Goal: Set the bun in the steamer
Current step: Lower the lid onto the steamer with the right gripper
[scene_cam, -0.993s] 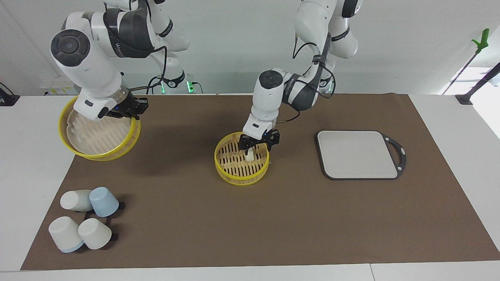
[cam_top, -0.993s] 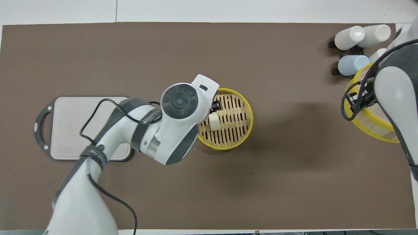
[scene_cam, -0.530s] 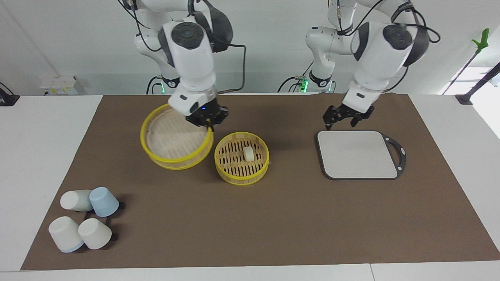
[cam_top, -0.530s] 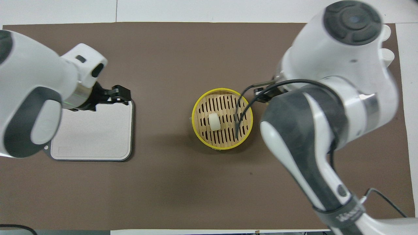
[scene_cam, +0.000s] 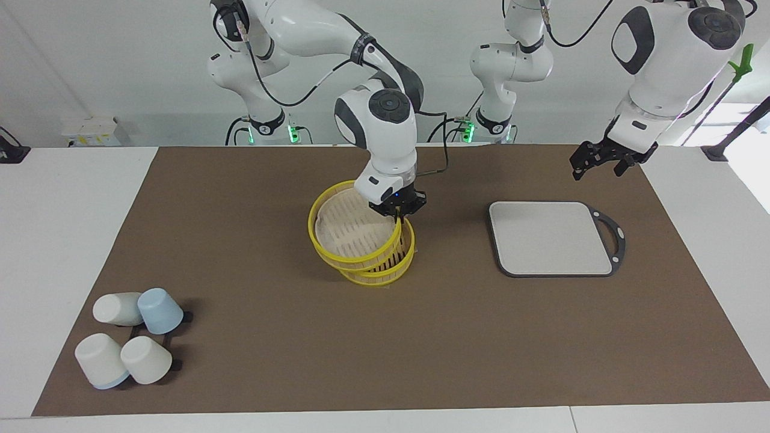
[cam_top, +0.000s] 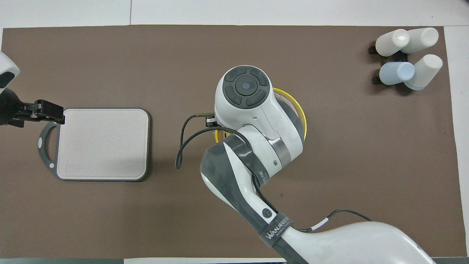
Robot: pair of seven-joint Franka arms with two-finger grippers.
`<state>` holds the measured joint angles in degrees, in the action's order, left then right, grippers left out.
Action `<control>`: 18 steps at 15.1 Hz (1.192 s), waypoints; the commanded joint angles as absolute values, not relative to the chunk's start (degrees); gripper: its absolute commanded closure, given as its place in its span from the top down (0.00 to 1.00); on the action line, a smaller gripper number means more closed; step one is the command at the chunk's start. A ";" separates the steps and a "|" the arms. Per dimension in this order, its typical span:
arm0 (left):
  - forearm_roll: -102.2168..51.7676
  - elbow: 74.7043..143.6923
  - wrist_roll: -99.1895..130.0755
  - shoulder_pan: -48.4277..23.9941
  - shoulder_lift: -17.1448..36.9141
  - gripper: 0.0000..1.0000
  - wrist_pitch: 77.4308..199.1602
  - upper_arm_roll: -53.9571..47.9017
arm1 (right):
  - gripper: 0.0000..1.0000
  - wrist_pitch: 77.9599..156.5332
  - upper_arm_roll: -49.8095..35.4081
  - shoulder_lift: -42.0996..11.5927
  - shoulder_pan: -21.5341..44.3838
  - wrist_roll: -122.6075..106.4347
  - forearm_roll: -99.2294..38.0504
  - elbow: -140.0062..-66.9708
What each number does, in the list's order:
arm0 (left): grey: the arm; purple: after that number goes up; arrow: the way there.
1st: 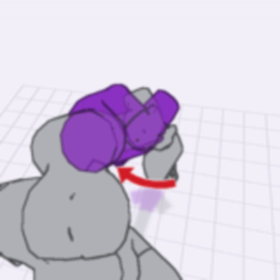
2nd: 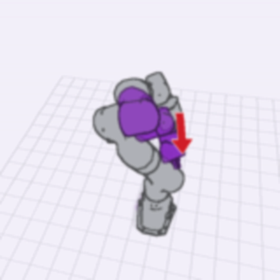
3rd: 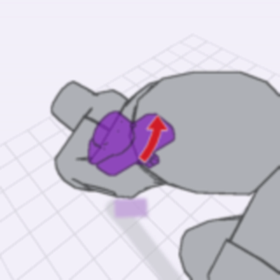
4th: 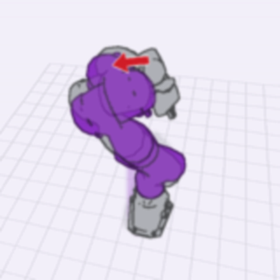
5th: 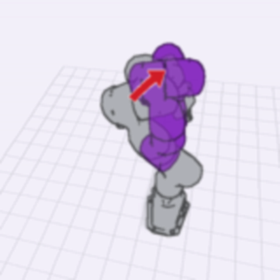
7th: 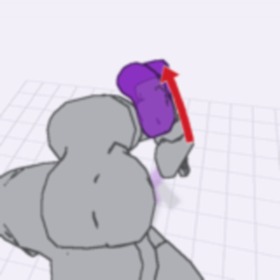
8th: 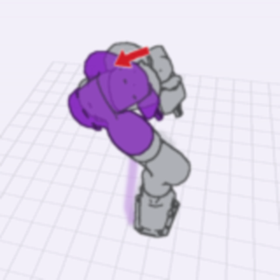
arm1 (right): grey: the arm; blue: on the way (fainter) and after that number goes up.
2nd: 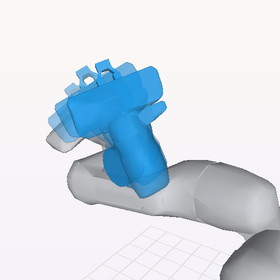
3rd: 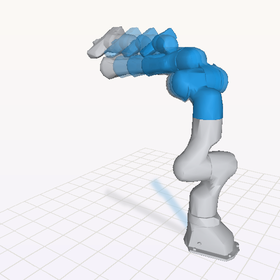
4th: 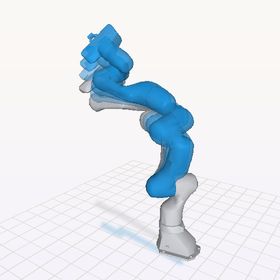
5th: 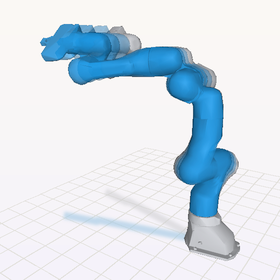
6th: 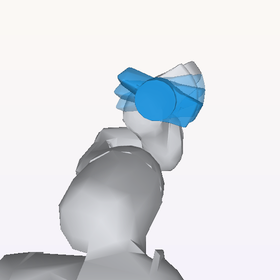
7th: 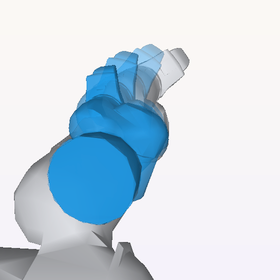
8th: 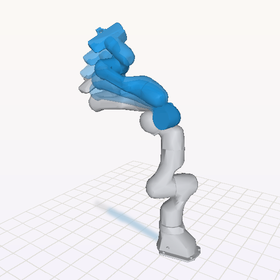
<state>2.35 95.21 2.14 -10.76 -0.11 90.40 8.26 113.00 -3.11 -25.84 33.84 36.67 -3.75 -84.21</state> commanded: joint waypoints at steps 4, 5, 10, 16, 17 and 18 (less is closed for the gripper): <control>0.81 91.41 1.41 -10.20 -0.08 1.00 83.85 8.08 | 0.00 119.00 -2.72 -26.10 36.03 39.37 -4.39 -87.36; -0.86 91.41 1.41 -9.41 -0.35 1.00 83.85 8.17 | 0.00 120.22 -2.72 -26.10 35.95 39.37 -4.31 -88.76; -2.02 91.49 1.32 -8.70 -0.70 1.00 84.37 7.91 | 0.00 127.60 -2.81 -24.61 36.91 39.38 -4.31 -95.00; -2.11 91.67 -0.08 -8.79 -1.75 1.00 87.36 7.91 | 0.00 129.55 -2.72 -25.66 37.53 40.17 -4.39 -95.36; -2.11 91.84 -0.44 -8.79 -2.54 1.00 87.36 7.91 | 0.10 129.64 -2.72 -25.66 37.36 40.17 -4.39 -95.36; -2.11 92.19 -0.44 -8.70 -3.24 1.00 87.36 7.91 | 0.99 129.38 -2.72 -25.66 37.44 40.34 -4.31 -95.36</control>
